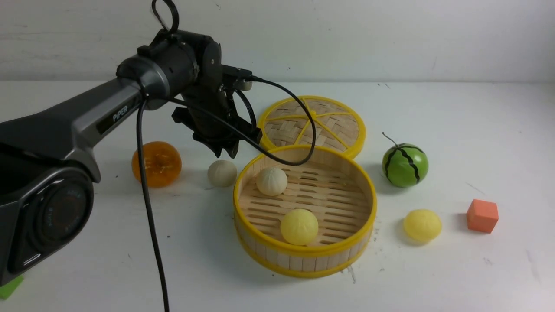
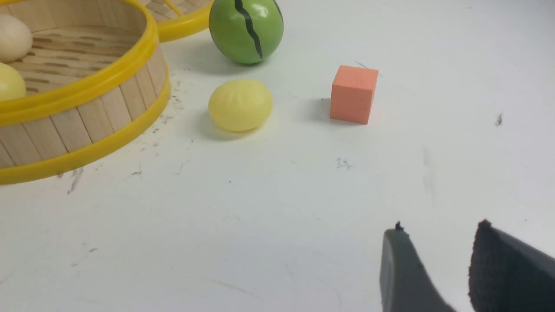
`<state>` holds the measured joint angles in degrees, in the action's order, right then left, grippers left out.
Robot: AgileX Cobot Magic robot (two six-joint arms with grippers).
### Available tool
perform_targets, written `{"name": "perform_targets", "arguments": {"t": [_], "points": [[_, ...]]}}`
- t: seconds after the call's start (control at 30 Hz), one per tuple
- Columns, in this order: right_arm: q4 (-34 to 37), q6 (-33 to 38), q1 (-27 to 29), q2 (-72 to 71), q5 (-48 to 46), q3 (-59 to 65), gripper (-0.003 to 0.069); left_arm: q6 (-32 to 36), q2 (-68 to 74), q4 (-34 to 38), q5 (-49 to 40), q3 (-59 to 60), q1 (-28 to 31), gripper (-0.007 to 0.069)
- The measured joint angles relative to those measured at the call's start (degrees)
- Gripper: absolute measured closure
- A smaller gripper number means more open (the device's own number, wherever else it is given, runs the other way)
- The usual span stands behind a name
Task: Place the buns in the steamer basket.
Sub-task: Use the left arm to grab a steamed stuffed bun
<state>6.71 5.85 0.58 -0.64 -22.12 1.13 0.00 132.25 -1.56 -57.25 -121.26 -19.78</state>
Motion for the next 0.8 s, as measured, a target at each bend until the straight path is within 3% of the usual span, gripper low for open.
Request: {"name": "perform_targets", "arguments": {"t": [0.8], "points": [[0.00, 0.00, 0.00, 0.00, 0.00, 0.00, 0.0418, 0.00, 2.06, -1.72, 0.32, 0.07, 0.00, 0.0386]]}}
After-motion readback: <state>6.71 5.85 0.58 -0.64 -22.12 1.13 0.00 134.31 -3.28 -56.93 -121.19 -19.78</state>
